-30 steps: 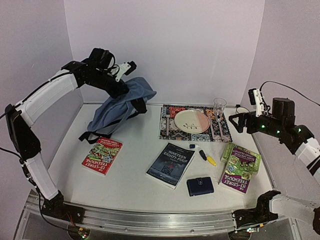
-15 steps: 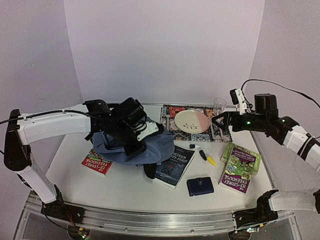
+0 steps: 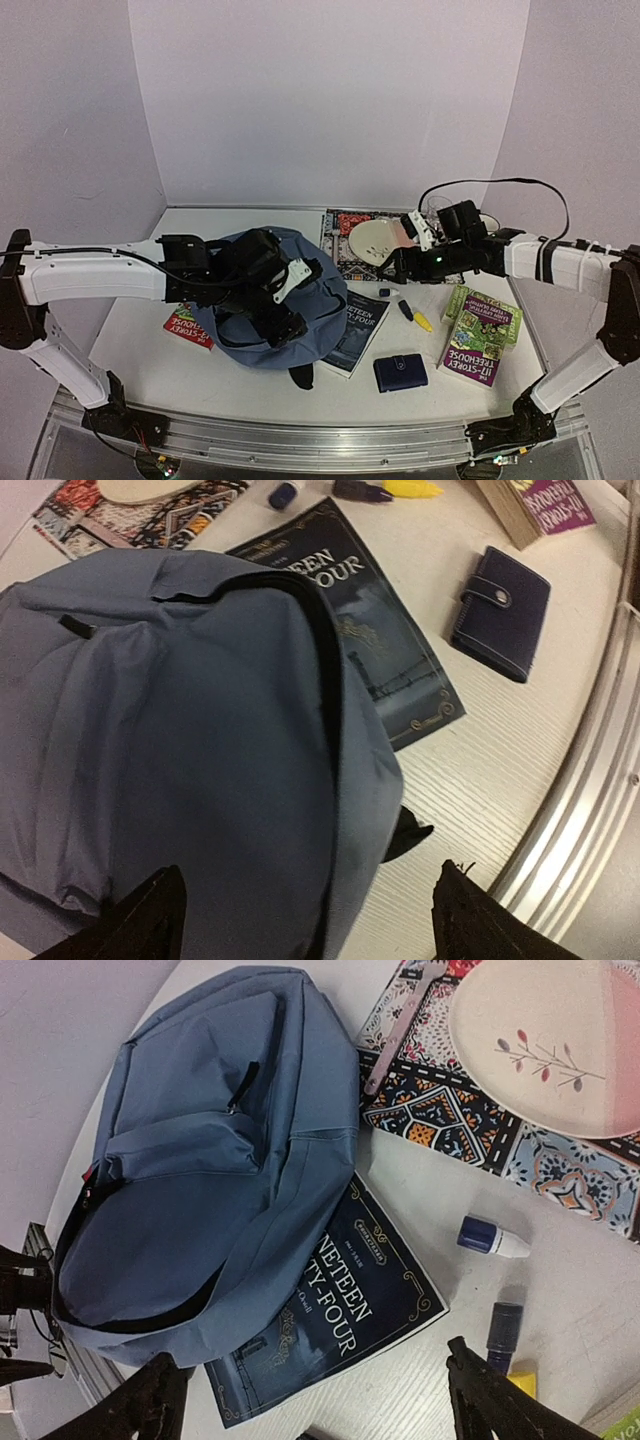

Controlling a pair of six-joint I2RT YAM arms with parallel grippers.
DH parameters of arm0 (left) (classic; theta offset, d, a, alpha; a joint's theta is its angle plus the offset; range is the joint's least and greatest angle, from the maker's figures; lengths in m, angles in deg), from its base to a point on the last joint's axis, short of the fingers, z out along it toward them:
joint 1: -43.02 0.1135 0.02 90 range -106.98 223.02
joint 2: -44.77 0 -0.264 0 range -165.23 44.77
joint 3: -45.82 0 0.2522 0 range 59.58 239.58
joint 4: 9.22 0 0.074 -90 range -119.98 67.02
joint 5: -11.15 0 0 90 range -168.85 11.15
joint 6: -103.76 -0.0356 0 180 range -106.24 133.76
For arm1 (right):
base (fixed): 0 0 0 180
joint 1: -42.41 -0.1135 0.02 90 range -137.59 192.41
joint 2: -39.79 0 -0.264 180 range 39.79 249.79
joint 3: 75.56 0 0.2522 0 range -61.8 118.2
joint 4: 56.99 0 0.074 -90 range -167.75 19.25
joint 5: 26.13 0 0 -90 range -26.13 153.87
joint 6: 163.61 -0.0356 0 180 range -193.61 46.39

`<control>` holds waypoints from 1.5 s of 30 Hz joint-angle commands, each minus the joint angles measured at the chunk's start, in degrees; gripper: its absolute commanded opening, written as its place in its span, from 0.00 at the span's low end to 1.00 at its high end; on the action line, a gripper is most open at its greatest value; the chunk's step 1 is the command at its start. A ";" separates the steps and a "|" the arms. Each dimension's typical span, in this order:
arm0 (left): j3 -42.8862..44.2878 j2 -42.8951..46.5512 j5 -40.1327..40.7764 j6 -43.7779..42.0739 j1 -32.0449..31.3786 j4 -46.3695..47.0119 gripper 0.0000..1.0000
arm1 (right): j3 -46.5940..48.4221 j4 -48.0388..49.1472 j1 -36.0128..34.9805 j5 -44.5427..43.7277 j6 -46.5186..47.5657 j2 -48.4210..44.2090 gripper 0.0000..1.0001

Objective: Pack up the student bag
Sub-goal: Adjust the book in the student bag.

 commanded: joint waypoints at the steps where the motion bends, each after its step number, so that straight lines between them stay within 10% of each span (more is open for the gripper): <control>1: 0.83 0.22 5.29 8.54 4.53 7.34 0.89 | 5.94 1.43 -2.71 0.53 -2.75 5.56 0.89; 14: -4.63 1.38 10.83 22.27 7.86 11.34 0.88 | 16.54 -1.78 -11.26 -2.88 -5.00 21.18 0.83; 33: -20.02 7.84 3.30 36.32 38.60 5.82 0.92 | 14.08 -3.54 -15.60 -5.63 -8.37 21.92 0.85; 45: -25.78 0.11 -13.64 38.01 41.58 21.13 0.60 | 16.18 -2.61 -16.54 -6.02 -6.18 23.86 0.61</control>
